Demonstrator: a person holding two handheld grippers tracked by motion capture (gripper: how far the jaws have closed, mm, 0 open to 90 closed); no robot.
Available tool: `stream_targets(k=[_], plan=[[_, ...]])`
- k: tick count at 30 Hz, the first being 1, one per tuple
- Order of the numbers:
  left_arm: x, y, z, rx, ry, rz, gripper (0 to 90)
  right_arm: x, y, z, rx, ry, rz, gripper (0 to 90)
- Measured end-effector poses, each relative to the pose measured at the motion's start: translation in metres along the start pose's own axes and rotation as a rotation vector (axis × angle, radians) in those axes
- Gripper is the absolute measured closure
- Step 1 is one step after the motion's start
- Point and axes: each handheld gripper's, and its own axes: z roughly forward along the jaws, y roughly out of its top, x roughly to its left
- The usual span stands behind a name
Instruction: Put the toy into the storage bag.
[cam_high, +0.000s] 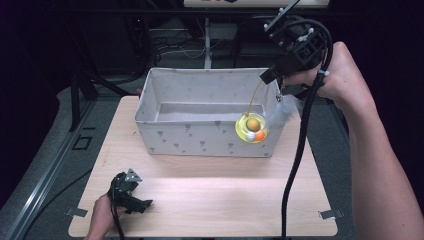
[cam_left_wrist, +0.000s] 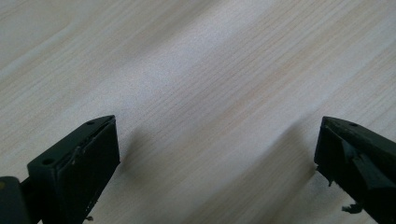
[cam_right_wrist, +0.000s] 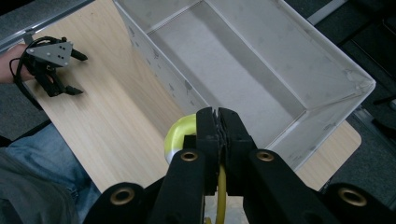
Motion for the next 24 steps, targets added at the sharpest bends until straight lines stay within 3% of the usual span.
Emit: stream_targets(k=[15,24], plan=[[0.0,0.0,0.0,-0.002,-0.001,-0.004,0.3,-0.015,0.015,0.0,-0.018,-0.025,0.024,88.4],[0.001,0.0,0.0,0.002,-0.007,-0.002,0.3,-0.024,0.019,-0.003,-0.058,-0.037,0.052,88.4]])
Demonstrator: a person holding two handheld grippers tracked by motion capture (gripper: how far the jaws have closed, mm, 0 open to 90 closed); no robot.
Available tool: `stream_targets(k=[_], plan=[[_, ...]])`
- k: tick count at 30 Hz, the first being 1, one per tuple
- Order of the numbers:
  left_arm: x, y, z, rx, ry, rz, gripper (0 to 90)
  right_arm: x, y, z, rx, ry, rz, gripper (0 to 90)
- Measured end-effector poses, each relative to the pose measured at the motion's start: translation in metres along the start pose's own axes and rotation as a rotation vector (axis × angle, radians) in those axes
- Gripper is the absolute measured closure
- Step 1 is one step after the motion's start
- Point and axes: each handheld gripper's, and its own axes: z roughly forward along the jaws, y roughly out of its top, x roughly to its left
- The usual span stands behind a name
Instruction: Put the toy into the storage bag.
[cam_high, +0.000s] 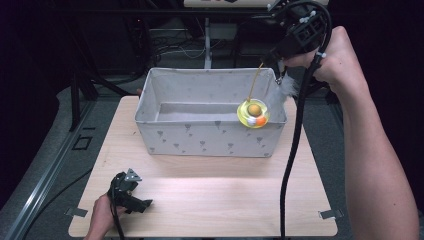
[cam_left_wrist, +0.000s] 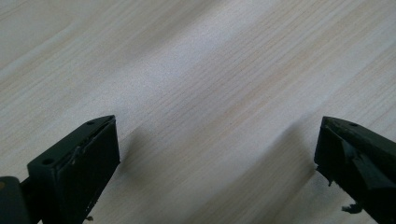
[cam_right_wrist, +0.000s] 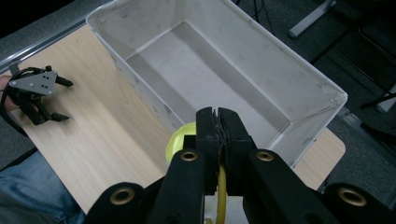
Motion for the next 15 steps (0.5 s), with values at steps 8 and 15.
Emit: stream_targets(k=[8,15], plan=[[0.0,0.0,0.0,-0.004,-0.002,-0.006,0.3,-0.01,0.005,0.001,-0.004,-0.023,0.022,88.4],[0.0,0.0,0.0,-0.002,-0.005,-0.001,0.3,-0.019,0.005,0.007,-0.022,-0.028,0.041,88.3]])
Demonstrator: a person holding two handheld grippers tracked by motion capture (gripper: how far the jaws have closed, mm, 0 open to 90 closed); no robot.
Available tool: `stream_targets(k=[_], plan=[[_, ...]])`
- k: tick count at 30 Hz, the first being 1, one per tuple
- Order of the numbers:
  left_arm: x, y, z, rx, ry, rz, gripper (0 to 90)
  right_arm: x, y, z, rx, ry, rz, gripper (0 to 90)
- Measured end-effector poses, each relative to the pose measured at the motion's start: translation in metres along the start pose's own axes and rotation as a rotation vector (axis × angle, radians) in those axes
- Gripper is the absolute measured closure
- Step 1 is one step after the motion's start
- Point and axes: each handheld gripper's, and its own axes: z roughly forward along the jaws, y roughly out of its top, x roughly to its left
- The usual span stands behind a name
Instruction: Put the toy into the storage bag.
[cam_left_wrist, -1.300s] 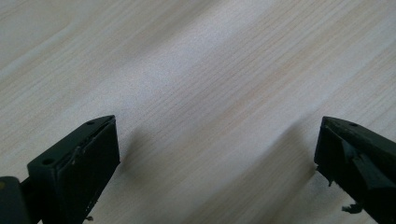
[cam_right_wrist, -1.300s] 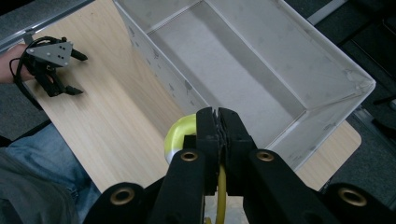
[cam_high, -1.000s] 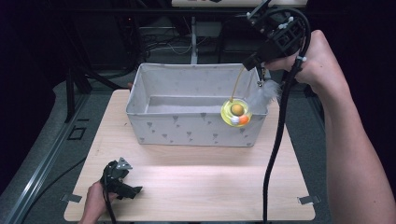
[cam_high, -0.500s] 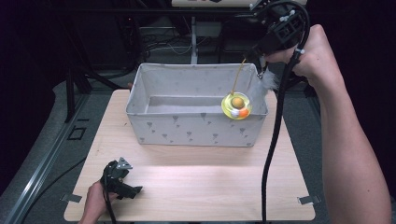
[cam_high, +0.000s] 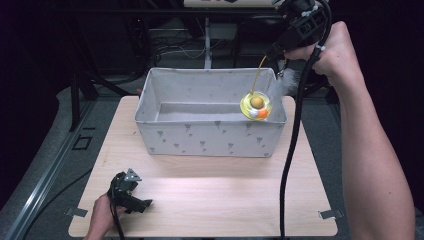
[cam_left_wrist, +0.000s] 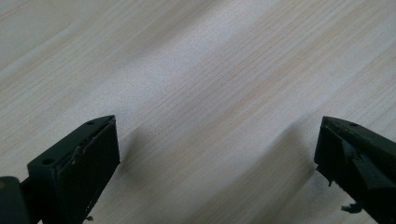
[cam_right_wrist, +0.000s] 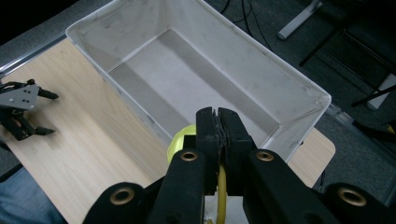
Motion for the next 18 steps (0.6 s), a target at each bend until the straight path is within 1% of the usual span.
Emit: stream_targets(k=[1,4,7,8,9,10,13,15,18], plan=[[0.0,0.0,0.0,0.0,0.001,0.001,0.3,-0.002,0.0,0.001,0.003,-0.007,0.0,88.3],[0.0,0.0,0.0,-0.001,0.002,0.001,0.3,-0.006,0.0,0.003,0.003,-0.008,0.01,88.4],[0.0,0.0,0.0,-0.003,0.002,0.0,0.3,-0.01,0.0,0.006,-0.009,-0.007,0.025,88.4],[0.0,0.0,0.0,-0.004,0.002,0.0,0.3,-0.011,0.001,0.007,-0.003,-0.007,0.022,88.4],[0.0,0.0,0.0,-0.009,0.009,-0.001,0.3,-0.012,0.0,0.008,-0.004,-0.009,0.027,88.4],[0.0,0.0,0.0,-0.006,0.001,-0.002,0.3,-0.013,0.0,0.01,-0.01,-0.007,0.033,88.3],[0.0,0.0,0.0,-0.006,0.002,0.002,0.3,-0.017,0.0,0.013,-0.012,-0.008,0.05,88.4],[0.0,0.0,0.0,-0.008,0.008,0.001,0.3,-0.02,0.0,0.016,-0.002,-0.01,0.051,88.3],[-0.001,0.0,-0.001,-0.016,0.013,0.001,0.3,-0.022,-0.001,0.021,-0.005,-0.012,0.061,88.3]])
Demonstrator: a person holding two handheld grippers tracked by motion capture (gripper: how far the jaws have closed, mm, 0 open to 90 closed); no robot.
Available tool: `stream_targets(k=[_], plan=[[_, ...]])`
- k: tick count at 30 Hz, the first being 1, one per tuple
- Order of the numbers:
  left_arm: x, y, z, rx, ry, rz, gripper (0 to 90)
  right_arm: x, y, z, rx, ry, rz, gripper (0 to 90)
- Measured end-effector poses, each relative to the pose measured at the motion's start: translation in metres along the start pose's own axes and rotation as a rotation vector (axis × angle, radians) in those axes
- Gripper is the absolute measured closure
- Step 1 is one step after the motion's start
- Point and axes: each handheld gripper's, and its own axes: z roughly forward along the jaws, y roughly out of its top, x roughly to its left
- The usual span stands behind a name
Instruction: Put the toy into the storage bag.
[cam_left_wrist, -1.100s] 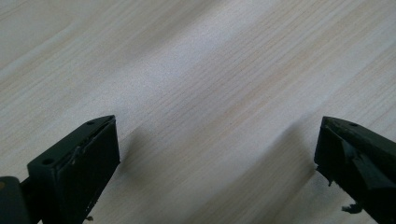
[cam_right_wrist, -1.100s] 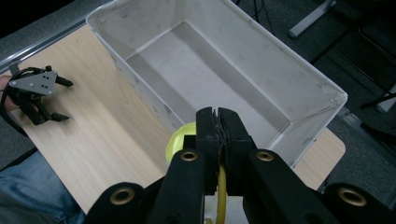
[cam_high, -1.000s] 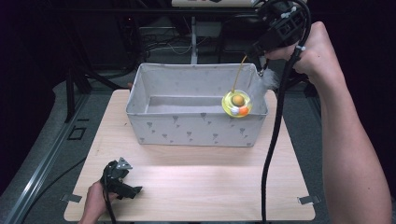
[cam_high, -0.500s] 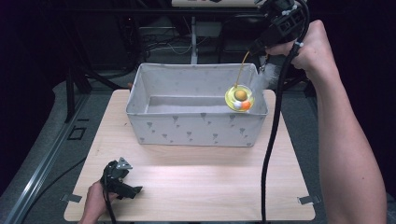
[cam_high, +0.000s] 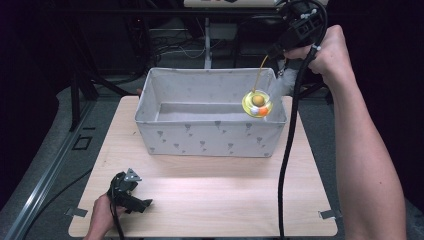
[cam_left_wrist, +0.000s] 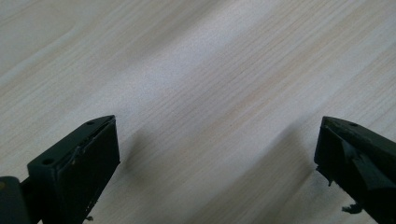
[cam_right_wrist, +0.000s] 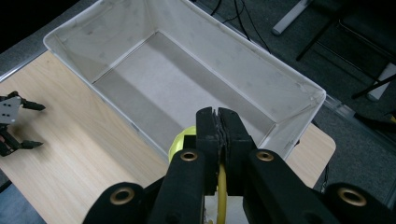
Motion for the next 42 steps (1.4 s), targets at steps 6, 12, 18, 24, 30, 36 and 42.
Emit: stream_targets(k=[6,12,18,24,30,36,42], plan=[[0.0,0.0,0.0,0.002,-0.003,0.001,0.3,-0.009,-0.004,0.014,0.021,0.001,0.016,88.3],[0.001,0.0,0.0,0.001,-0.001,0.002,0.3,-0.02,-0.009,0.028,0.022,0.006,0.047,88.3],[0.001,0.0,0.0,-0.001,-0.001,-0.002,0.3,-0.029,-0.015,0.042,0.041,0.001,0.062,88.3],[0.001,0.0,0.0,0.002,0.0,0.002,0.3,-0.035,-0.021,0.056,0.051,0.003,0.079,88.3],[0.001,0.0,0.0,0.004,-0.001,0.004,0.3,-0.038,-0.027,0.07,0.056,0.007,0.088,88.3],[0.001,0.0,0.0,0.002,-0.002,0.002,0.3,-0.042,-0.035,0.083,0.067,0.01,0.101,88.3],[0.001,0.0,0.0,0.002,-0.002,0.002,0.3,-0.044,-0.045,0.097,0.081,0.021,0.107,88.3]])
